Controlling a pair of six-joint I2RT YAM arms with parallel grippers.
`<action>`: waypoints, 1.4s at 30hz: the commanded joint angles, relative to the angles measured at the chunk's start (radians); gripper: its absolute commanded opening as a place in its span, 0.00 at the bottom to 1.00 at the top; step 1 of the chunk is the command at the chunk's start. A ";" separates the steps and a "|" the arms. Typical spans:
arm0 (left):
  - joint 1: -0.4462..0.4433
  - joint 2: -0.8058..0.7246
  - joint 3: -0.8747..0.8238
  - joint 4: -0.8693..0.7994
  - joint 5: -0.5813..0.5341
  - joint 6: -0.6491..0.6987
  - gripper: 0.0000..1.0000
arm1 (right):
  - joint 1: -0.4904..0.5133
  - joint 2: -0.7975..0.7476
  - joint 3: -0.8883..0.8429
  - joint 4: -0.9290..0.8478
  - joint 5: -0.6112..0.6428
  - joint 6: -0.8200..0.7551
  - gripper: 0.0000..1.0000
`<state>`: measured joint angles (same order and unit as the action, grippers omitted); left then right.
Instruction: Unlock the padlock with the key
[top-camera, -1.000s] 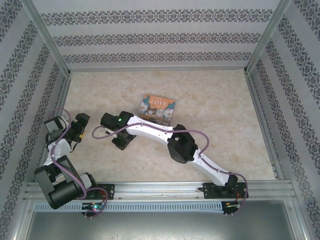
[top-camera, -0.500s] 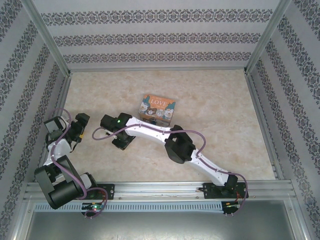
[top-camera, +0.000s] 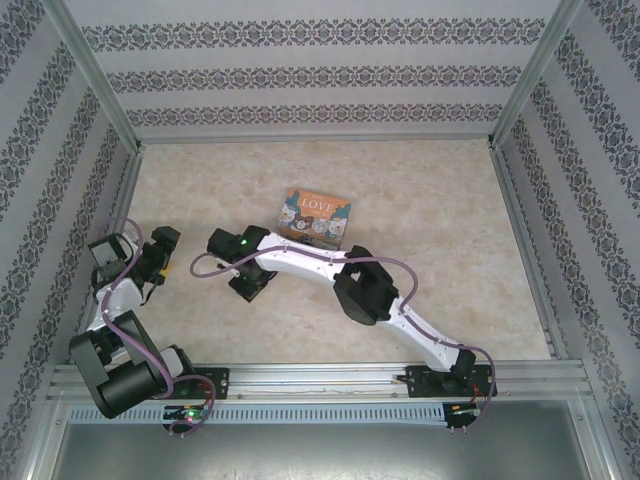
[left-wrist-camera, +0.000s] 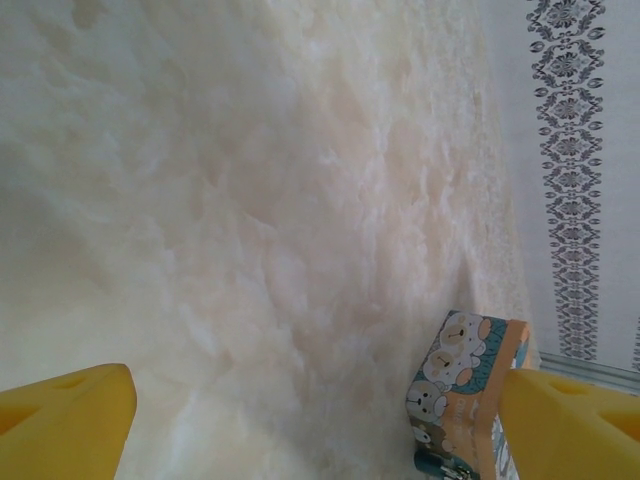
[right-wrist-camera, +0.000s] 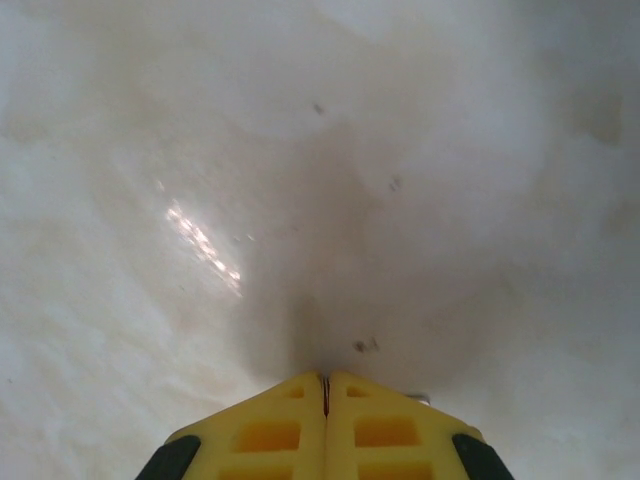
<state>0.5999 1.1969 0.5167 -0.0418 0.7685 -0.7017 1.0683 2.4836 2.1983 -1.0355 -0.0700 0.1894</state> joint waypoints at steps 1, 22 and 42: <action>0.015 -0.010 -0.004 0.067 0.066 -0.047 0.93 | -0.038 -0.140 -0.112 0.112 -0.037 0.043 0.00; -0.297 0.021 0.081 0.492 0.269 -0.573 0.87 | -0.307 -0.815 -0.904 1.149 -0.433 0.377 0.00; -0.840 0.391 0.115 1.395 -0.302 -1.472 0.79 | -0.423 -0.881 -1.182 1.776 -0.377 0.909 0.00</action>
<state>-0.1997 1.5520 0.5838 1.1515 0.5781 -2.0014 0.6415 1.5993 1.0367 0.6437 -0.4675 1.0428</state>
